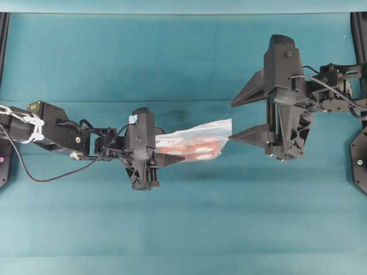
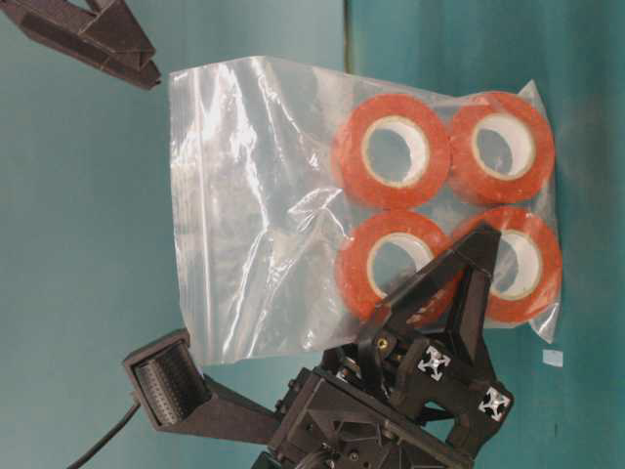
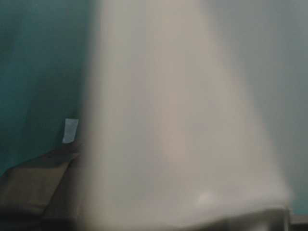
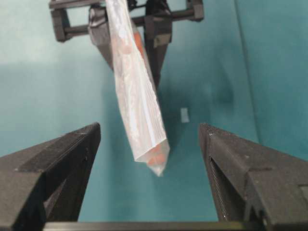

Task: Hand over the clear zip bag and make it stand upright.
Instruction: 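Withdraw the open right gripper to the right, away from the bag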

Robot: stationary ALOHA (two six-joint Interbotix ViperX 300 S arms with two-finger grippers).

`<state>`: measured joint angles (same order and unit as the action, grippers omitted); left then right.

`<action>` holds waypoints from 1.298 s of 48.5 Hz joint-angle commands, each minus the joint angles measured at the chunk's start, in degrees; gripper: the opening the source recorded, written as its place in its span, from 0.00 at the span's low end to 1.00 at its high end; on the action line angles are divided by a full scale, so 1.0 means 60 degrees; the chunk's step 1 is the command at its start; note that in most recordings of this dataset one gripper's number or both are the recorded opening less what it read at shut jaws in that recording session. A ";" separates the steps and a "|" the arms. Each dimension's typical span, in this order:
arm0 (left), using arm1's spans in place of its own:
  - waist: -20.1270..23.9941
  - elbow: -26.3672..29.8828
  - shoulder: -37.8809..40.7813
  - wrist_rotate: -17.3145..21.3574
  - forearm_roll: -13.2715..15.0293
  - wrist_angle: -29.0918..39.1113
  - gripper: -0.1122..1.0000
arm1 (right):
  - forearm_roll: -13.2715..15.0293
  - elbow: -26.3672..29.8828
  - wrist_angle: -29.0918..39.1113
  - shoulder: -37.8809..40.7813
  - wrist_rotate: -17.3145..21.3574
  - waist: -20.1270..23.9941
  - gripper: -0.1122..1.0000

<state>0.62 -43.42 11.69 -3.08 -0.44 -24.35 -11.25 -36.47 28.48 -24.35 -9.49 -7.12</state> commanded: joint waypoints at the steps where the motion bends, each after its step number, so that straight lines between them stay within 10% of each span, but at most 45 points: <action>1: -0.0088 0.0015 -0.0103 -0.0015 -0.0029 0.0015 0.32 | -0.0044 0.0088 -0.0073 -0.0146 0.0073 0.0029 0.87; 63: -0.0029 0.0029 -0.0103 0.0000 -0.0029 0.0015 0.32 | -0.0029 -0.0044 -0.0527 -0.0117 0.0117 0.0044 0.87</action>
<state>0.62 -43.42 11.60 -2.99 -0.53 -24.26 -11.34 -37.18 25.93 -24.43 -9.40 -6.94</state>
